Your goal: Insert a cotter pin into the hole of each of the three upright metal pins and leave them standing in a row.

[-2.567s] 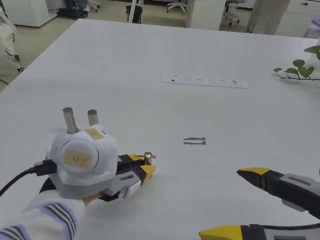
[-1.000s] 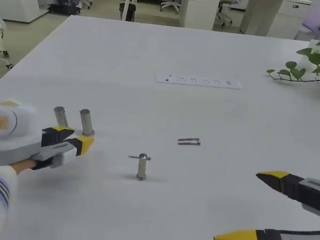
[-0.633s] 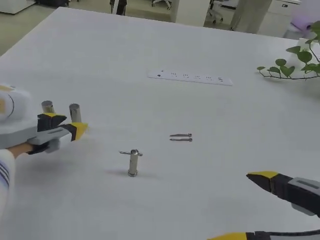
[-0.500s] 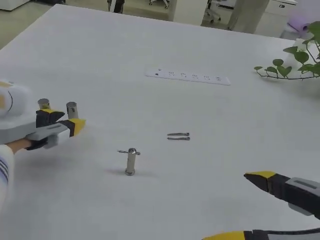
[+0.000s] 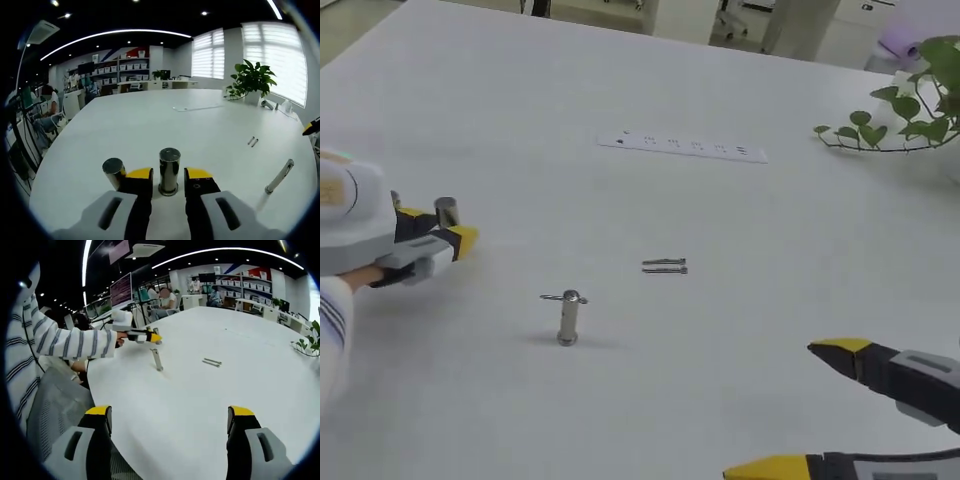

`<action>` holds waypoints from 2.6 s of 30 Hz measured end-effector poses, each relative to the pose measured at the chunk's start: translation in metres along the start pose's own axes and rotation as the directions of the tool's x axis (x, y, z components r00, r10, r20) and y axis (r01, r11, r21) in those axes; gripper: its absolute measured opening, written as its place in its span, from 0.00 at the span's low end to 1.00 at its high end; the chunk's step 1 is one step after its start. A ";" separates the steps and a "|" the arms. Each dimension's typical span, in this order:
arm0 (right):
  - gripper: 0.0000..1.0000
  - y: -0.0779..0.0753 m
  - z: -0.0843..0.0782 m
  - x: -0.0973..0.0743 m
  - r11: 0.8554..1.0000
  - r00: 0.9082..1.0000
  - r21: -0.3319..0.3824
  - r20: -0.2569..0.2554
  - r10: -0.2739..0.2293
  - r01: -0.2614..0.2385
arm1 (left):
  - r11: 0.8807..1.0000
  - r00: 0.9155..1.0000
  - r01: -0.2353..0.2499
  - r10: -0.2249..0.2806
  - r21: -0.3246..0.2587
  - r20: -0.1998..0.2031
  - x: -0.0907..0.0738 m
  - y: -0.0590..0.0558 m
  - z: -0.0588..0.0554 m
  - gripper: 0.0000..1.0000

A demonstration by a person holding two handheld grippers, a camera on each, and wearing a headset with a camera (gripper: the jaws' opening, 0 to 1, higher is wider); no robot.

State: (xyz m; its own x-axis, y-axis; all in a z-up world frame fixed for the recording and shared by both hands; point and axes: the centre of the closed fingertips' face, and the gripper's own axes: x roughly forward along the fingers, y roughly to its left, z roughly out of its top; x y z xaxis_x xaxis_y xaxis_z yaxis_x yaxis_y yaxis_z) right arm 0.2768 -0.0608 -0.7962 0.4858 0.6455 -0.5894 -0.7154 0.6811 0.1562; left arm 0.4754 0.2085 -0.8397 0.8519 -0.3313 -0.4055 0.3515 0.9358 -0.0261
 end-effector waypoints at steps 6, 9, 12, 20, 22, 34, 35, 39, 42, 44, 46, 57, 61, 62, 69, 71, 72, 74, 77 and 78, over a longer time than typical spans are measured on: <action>0.97 -0.001 0.000 -0.001 1.000 1.000 0.001 0.001 -0.002 0.002 | 1.000 1.000 -0.023 0.023 0.006 0.002 0.002 0.001 0.000 0.12; 0.97 -0.002 -0.001 -0.002 1.000 1.000 0.003 0.003 -0.003 0.003 | 1.000 1.000 -0.025 0.025 -0.004 0.004 0.001 0.002 0.000 0.12; 0.97 -0.002 -0.001 -0.002 1.000 1.000 0.004 0.003 -0.003 0.003 | 1.000 1.000 -0.027 0.027 0.000 0.001 0.000 0.002 0.000 0.12; 0.97 -0.004 -0.009 -0.002 1.000 1.000 0.026 0.000 0.003 -0.003 | 0.999 0.999 -0.051 0.051 0.002 -0.012 -0.005 0.002 -0.002 0.11; 0.97 -0.006 -0.010 -0.001 0.999 1.000 0.033 0.005 0.000 0.000 | 0.999 0.998 -0.054 0.054 0.008 -0.017 -0.006 0.002 -0.003 0.11; 0.97 -0.014 -0.004 -0.003 1.000 1.000 0.014 -0.001 0.003 -0.003 | 0.998 0.997 -0.053 0.055 0.038 -0.054 -0.011 -0.002 -0.003 0.11; 0.97 -0.014 -0.004 -0.003 1.000 1.000 0.013 0.000 0.004 -0.004 | 0.998 0.997 -0.052 0.054 0.038 -0.056 -0.011 -0.002 -0.002 0.11; 0.97 -0.013 -0.003 -0.002 1.000 1.000 0.011 0.003 0.007 -0.007 | 0.999 0.999 -0.028 0.030 0.033 -0.040 -0.013 -0.008 0.006 0.11; 0.97 -0.012 -0.002 -0.002 1.000 1.000 0.011 0.006 0.010 -0.011 | 0.999 0.999 -0.017 0.019 0.041 -0.041 -0.014 -0.011 0.014 0.11; 0.97 -0.013 -0.002 -0.003 1.000 1.000 0.008 0.008 0.010 -0.010 | 0.999 0.999 -0.010 0.011 0.037 -0.034 -0.017 -0.013 0.020 0.11; 0.97 -0.013 -0.001 -0.004 1.000 1.000 0.009 0.015 0.009 -0.009 | 0.999 1.000 -0.004 0.005 0.037 -0.027 -0.020 -0.015 0.026 0.11; 0.96 -0.007 0.000 -0.005 1.000 0.999 -0.005 0.039 0.029 -0.029 | 0.999 0.999 0.026 -0.025 0.019 -0.032 -0.054 -0.038 0.031 0.11; 0.96 -0.003 0.000 -0.004 0.999 0.998 -0.012 0.042 0.042 -0.042 | 0.998 0.998 0.035 -0.033 0.052 -0.046 -0.068 -0.049 0.025 0.11; 0.96 -0.002 0.000 -0.003 0.999 0.998 -0.015 0.042 0.047 -0.047 | 0.998 0.998 0.037 -0.034 0.056 -0.049 -0.071 -0.052 0.024 0.11; 0.96 0.002 0.000 -0.003 0.998 0.997 -0.026 0.054 0.062 -0.060 | 0.996 0.996 0.066 -0.062 0.055 -0.072 -0.094 -0.077 0.012 0.11; 0.96 0.004 -0.001 -0.003 0.998 0.997 -0.028 0.052 0.065 -0.064 | 0.996 0.996 0.060 -0.055 0.064 -0.077 -0.098 -0.080 0.011 0.11; 0.96 0.004 -0.002 -0.003 0.998 0.996 -0.030 0.053 0.065 -0.063 | 0.996 0.995 0.059 -0.054 0.063 -0.078 -0.100 -0.082 0.010 0.11; 0.96 0.004 -0.002 -0.004 0.997 0.996 -0.033 0.055 0.065 -0.063 | 0.996 0.995 0.060 -0.056 0.059 -0.079 -0.104 -0.087 0.008 0.11; 0.96 0.004 -0.002 -0.007 0.998 0.996 -0.033 0.064 0.063 -0.061 | 0.995 0.994 0.071 -0.065 0.075 -0.085 -0.109 -0.096 0.005 0.11; 0.96 0.003 -0.002 -0.008 0.998 0.996 -0.032 0.066 0.061 -0.059 | 0.994 0.993 0.083 -0.076 0.078 -0.089 -0.111 -0.100 0.003 0.11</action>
State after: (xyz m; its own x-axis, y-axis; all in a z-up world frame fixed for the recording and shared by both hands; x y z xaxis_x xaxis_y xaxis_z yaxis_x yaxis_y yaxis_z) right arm 0.2698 -0.0642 -0.7926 0.4733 0.7074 -0.5250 -0.7587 0.6302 0.1652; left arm 0.3469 0.1508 -0.7893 0.7849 -0.3892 -0.4821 0.4500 0.8930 0.0118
